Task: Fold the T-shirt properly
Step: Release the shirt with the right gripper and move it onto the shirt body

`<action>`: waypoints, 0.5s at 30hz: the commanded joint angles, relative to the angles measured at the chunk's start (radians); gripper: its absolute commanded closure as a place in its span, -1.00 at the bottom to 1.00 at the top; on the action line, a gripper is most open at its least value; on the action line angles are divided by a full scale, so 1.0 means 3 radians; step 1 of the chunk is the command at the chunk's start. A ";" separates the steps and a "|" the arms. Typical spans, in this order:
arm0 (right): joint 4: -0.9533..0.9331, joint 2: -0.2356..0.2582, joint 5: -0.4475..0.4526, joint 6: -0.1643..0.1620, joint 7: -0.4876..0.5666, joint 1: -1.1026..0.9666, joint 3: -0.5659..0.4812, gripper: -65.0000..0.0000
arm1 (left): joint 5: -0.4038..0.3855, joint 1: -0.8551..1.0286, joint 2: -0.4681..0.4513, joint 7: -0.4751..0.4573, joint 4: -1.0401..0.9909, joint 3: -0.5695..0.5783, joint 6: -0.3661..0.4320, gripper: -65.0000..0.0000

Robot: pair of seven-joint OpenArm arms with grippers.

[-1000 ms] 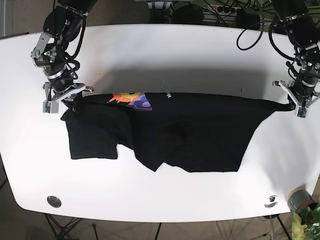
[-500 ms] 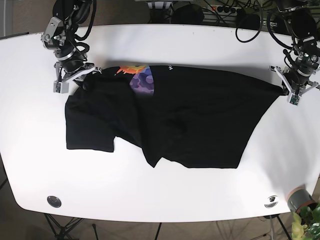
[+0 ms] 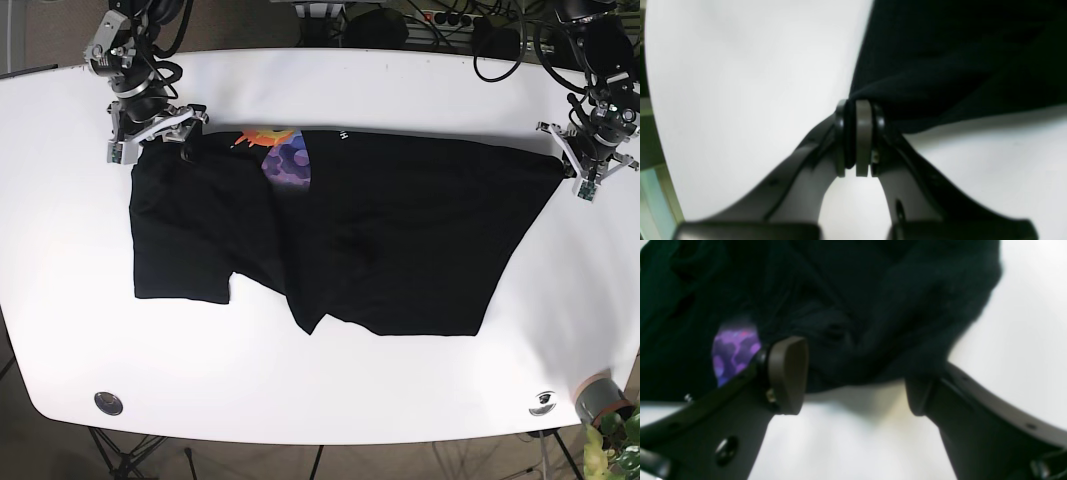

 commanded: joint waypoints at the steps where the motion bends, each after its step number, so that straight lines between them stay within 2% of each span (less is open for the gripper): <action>1: 0.0231 0.0018 0.0055 0.0021 0.0081 -0.0072 -0.0012 -0.32 | -0.0005 -0.0016 -0.0066 -0.0048 0.0052 -0.0040 0.0008 1.00; 3: 0.0247 0.0033 0.0065 0.0021 0.0081 -0.0087 -0.0018 -0.32 | -0.0005 -0.0016 -0.0061 -0.0048 0.0058 -0.0040 0.0008 1.00; 9: 0.0242 0.0156 0.0055 0.0052 0.0086 -0.0052 -0.0058 -0.32 | 0.0240 -0.0037 -0.0045 -0.0048 0.0058 -0.0035 -0.0002 1.00; 12: 0.0242 0.0289 0.0045 0.0052 0.0086 0.0025 -0.0278 -0.32 | 0.0271 -0.0077 -0.0010 -0.0048 0.0068 -0.0029 -0.0002 1.00; 15: 0.0185 0.0509 0.0045 0.0026 0.0086 0.0153 -0.0611 -0.32 | 0.0286 -0.0144 0.0016 -0.0048 0.0052 -0.0029 -0.0002 1.00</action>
